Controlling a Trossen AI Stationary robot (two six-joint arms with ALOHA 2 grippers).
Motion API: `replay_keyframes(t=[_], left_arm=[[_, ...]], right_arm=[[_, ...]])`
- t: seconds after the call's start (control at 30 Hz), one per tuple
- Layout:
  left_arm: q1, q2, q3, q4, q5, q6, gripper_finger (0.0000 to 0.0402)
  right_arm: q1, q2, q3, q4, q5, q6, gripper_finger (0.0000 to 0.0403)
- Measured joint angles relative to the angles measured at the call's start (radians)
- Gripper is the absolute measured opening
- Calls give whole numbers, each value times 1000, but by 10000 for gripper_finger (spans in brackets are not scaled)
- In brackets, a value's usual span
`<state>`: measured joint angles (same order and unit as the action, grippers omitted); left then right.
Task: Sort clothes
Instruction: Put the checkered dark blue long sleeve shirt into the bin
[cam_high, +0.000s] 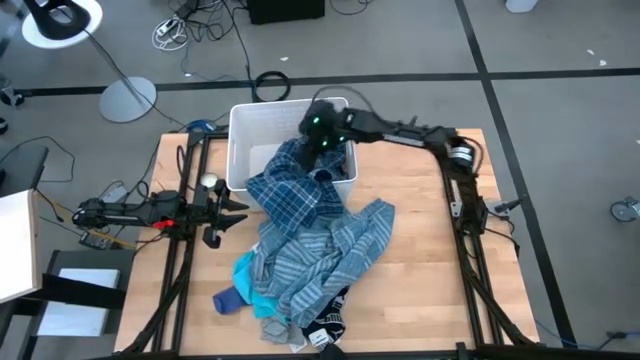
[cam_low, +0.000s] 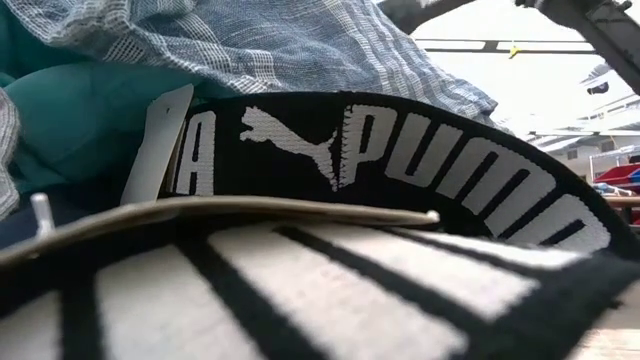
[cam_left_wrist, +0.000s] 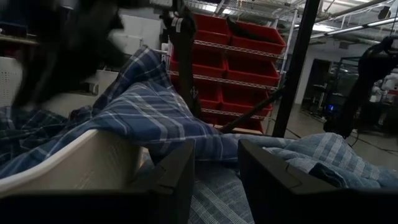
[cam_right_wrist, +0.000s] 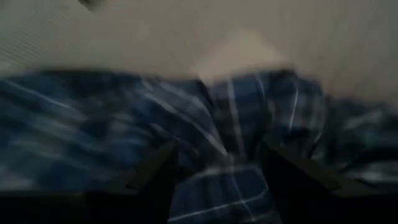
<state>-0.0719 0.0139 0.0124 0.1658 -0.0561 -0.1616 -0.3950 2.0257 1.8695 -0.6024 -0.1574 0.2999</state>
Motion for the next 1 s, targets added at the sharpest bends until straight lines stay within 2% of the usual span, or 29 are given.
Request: replay_keyframes(t=[0.3, 0.47, 0.6, 0.7, 0.83, 1.0], left_arm=[[0, 0, 0, 0, 0, 0, 128], [0, 0, 0, -1, 0, 0, 128], [0, 0, 0, -1, 0, 0, 128], [0, 0, 0, 0, 0, 0, 128], [0, 0, 0, 0, 0, 0, 128], [0, 0, 0, 0, 0, 0, 128]], right_arm=[[30, -264, 1, -32, 50, -82, 229], [142, -414, 1, -178, 230, -128, 229], [273, -510, -11, -293, 392, -90, 229], [377, -563, -83, -326, 508, 1, 229], [498, -612, -251, -289, 642, 184, 229], [596, -597, -484, -56, 703, 345, 229]])
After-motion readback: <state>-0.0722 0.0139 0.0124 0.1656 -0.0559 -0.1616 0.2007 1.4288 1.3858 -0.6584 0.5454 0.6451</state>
